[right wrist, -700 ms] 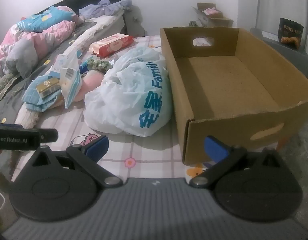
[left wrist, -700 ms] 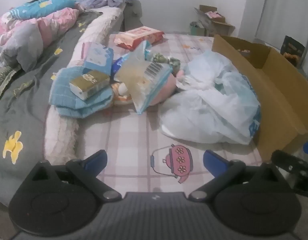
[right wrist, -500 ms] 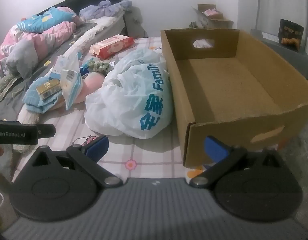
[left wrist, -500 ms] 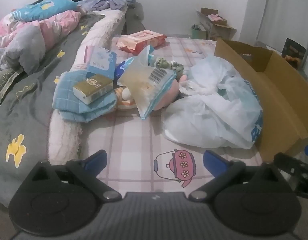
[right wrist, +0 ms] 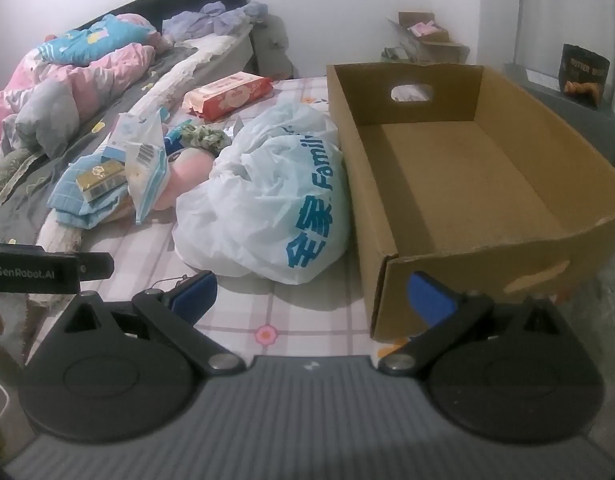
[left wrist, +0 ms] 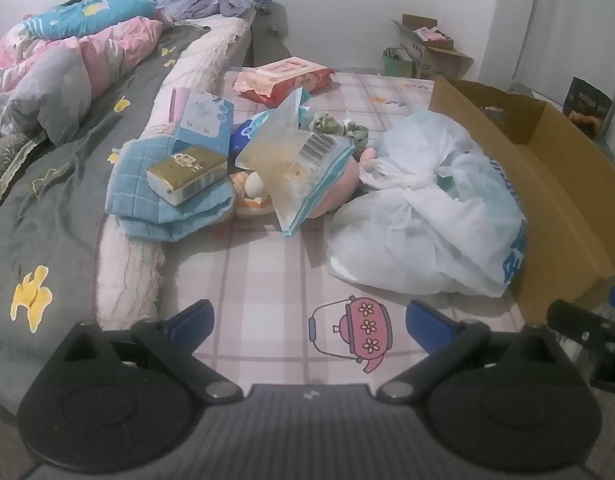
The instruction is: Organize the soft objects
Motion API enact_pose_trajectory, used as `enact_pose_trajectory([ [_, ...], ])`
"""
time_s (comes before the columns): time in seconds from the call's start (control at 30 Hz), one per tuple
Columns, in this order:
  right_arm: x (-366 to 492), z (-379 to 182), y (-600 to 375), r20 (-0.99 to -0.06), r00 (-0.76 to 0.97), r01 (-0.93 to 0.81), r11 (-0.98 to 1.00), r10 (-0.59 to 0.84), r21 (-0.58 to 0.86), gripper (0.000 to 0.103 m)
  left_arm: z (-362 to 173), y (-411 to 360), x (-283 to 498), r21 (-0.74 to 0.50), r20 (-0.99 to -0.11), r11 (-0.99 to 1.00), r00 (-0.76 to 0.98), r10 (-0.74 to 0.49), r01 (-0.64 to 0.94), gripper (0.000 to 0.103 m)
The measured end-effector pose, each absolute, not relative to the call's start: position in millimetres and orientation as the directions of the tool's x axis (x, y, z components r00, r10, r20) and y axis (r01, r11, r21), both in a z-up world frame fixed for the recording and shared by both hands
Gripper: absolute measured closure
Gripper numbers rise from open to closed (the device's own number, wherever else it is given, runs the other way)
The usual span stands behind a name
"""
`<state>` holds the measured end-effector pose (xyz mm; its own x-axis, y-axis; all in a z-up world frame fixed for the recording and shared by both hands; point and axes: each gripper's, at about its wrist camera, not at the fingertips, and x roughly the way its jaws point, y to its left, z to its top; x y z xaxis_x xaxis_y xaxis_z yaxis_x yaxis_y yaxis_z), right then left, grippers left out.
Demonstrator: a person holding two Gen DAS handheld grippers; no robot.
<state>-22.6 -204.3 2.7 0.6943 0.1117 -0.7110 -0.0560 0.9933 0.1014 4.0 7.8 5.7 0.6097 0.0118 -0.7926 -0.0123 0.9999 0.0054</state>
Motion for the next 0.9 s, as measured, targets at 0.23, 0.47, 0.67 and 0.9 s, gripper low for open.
enact_pose_trajectory([
  [0.23, -22.4, 4.9, -203.3, -0.709, 0.696, -0.058, 0.993, 0.112, 0.100, 0.001, 5.3, 7.4, 3.9, 0.005, -0.792, 1.000, 0.610, 0.012, -0.013, 0.001],
  [0.47, -22.9, 2.3, -203.3, -0.708, 0.698, -0.059, 0.993, 0.112, 0.099, 0.001, 4.1, 6.1, 3.0, 0.004, -0.790, 1.000, 0.612, 0.014, -0.017, 0.001],
  [0.67, -22.6, 2.2, -203.1, -0.706, 0.699, -0.059, 0.993, 0.113, 0.101, 0.001, 4.2, 6.2, 3.0, 0.003, -0.791, 1.000, 0.612, 0.012, -0.016, 0.001],
  [0.9, -21.5, 2.5, -202.4, -0.707, 0.698, -0.059, 0.993, 0.112, 0.099, 0.001, 4.0, 6.1, 2.3, 0.002, -0.791, 1.000, 0.611, 0.011, -0.016, 0.001],
])
